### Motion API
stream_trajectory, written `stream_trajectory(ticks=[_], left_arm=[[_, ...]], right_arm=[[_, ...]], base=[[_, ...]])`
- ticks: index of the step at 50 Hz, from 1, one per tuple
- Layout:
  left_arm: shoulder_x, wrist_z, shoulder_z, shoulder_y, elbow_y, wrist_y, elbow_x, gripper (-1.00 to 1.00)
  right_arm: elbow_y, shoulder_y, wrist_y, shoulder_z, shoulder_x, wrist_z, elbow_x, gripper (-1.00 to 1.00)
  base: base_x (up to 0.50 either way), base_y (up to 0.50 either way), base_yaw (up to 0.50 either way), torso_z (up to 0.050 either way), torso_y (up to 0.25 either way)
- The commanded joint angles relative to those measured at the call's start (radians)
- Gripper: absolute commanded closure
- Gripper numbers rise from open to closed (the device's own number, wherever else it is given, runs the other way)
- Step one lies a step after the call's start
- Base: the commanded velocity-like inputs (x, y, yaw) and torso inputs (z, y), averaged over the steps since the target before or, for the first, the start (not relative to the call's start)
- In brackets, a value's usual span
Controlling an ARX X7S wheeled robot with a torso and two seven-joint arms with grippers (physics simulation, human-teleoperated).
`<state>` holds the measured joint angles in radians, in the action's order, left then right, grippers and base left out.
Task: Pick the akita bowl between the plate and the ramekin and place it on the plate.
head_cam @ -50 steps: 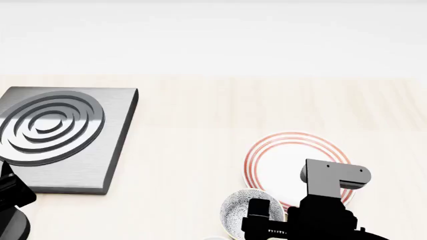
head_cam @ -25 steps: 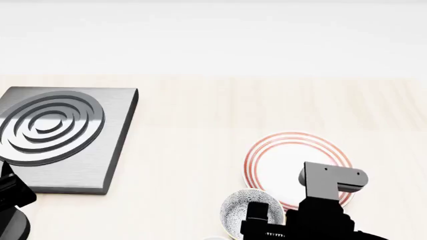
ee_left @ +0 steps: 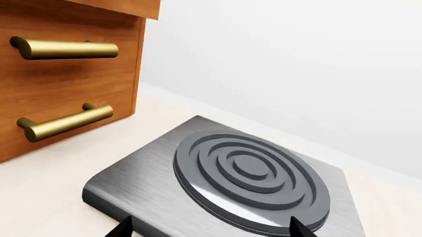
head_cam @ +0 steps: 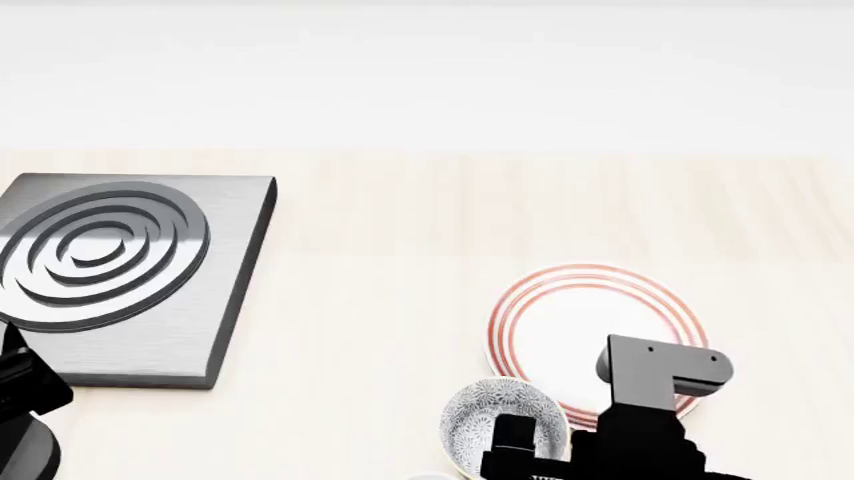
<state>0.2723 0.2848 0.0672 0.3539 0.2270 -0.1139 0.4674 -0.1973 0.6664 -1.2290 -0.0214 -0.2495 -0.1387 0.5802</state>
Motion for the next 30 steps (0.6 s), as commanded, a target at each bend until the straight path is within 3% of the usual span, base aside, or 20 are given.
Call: stream_trajectory(ticks=[1, 8, 9, 30], left_arm=[[0.001, 0.001, -0.003, 0.0, 0.002, 0.002, 0.002, -1.0], [0.003, 0.003, -0.004, -0.001, -0.002, 0.001, 0.004, -1.0], [0.003, 0.004, -0.005, -0.001, -0.003, 0.001, 0.004, -1.0], [0.006, 0.004, -0.009, -0.001, 0.005, 0.009, 0.007, -1.0]], right_arm=[[-0.027, -0.002, 0.022, -0.011, -0.004, 0.013, -0.001, -1.0], [-0.026, -0.004, 0.02, -0.011, -0.001, 0.009, 0.004, -1.0], [-0.023, -0.005, 0.025, -0.018, -0.003, 0.01, 0.0, 1.0], [0.06, -0.029, 0.065, -0.046, -0.02, 0.002, -0.008, 1.0]], base=[[0.0, 0.0, 0.0, 0.0, 0.0], [0.0, 0.0, 0.0, 0.0, 0.0], [0.0, 0.0, 0.0, 0.0, 0.0], [0.0, 0.0, 0.0, 0.0, 0.0]])
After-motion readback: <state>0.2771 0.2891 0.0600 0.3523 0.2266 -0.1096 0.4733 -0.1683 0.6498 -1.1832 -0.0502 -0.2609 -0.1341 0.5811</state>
